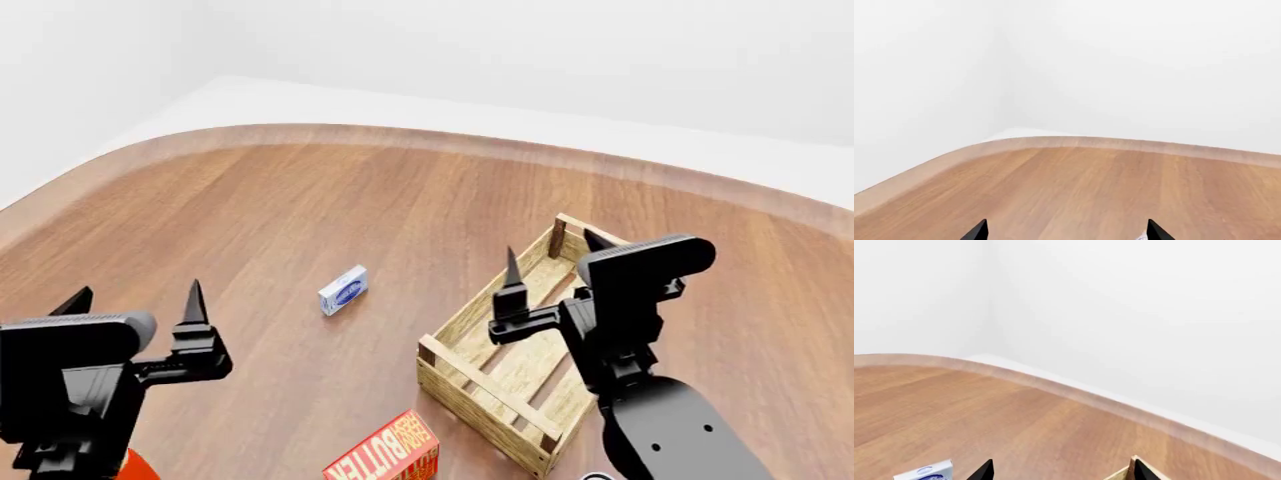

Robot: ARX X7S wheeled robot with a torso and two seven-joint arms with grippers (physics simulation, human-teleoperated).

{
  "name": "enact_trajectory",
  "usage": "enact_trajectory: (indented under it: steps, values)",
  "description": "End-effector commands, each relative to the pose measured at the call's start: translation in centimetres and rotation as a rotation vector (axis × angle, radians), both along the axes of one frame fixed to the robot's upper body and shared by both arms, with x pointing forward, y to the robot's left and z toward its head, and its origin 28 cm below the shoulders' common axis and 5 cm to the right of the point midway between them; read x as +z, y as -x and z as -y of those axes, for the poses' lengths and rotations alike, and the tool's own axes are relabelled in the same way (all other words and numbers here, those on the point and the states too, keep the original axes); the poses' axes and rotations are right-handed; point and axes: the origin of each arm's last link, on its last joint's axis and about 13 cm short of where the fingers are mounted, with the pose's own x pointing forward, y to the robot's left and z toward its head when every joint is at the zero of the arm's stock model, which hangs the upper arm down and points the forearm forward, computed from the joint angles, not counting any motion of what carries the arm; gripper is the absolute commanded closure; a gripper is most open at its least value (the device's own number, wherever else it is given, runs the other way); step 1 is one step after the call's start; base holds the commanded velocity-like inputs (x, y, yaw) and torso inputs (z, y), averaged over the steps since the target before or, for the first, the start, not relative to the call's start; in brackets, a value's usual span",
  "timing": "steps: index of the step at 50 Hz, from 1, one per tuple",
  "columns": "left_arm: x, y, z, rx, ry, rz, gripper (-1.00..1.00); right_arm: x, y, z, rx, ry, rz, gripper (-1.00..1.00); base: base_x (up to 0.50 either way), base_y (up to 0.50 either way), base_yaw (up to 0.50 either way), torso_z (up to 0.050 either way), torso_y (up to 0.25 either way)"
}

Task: Pick up the ketchup, and put it in the wooden tray.

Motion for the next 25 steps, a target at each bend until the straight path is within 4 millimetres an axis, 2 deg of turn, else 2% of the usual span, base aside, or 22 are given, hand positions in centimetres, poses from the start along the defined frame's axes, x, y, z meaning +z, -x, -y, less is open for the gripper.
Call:
enact_trajectory:
  steps: [1,9,25]
  values:
    - [-1.4,2.3,-1.6,0.108,-0.007,-0.02,-1.0,0.1,-0.4,-0.6,0.013,0.011,0.019,-1.0,0.0,0.0,0.0,0.0,0.0]
    - [-2.9,3.0,-1.9,0.154,0.004,-0.034,-1.0,-0.6,-0.2,-0.7,0.024,0.019,0.014,-1.0,0.0,0.0,0.0,0.0,0.0]
    - [-4.7,3.3,-2.3,0.199,0.027,-0.059,-1.0,-0.5,0.2,-0.7,0.029,0.035,0.014,-1.0,0.0,0.0,0.0,0.0,0.0]
